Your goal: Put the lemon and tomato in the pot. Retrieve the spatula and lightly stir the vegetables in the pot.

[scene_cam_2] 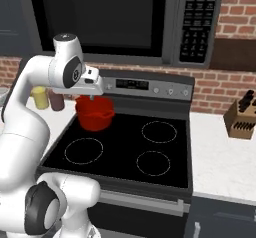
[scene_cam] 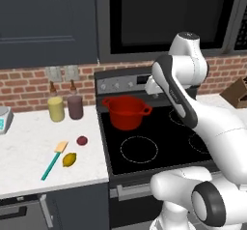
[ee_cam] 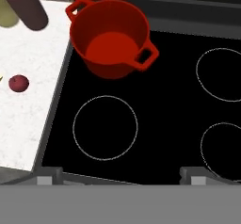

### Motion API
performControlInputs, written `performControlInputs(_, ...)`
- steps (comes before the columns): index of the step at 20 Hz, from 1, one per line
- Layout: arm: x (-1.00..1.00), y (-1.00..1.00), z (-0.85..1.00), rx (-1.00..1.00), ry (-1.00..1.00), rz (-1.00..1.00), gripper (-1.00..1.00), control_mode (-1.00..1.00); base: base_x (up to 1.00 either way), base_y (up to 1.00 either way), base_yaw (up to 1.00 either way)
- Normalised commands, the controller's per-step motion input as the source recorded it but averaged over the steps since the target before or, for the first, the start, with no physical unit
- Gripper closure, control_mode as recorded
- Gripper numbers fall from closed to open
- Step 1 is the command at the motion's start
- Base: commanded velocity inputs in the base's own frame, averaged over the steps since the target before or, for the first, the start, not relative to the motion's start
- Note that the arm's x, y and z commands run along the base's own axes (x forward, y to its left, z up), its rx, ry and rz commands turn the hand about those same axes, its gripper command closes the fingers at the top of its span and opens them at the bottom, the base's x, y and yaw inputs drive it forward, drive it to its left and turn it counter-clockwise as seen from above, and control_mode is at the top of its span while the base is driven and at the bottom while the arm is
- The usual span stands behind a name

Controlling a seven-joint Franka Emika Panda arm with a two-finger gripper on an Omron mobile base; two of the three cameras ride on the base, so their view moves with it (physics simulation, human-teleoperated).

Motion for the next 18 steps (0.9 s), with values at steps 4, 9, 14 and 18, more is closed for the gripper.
performControlInputs(4, 0.0, 0.0, 0.0, 0.0, 0.0, 0.0, -1.0, 1.0, 0.03, 0.74, 0.0)
performControlInputs(9, 0.0, 0.0, 0.0, 0.0, 0.0, 0.0, -1.0, 1.0, 0.07, 0.52, 0.0)
performControlInputs(14, 0.0, 0.0, 0.0, 0.0, 0.0, 0.0, -1.0, 1.0, 0.43, 0.18, -0.01)
performControlInputs(18, 0.0, 0.0, 0.0, 0.0, 0.0, 0.0, -1.0, 1.0, 0.75, 0.06, -0.03)
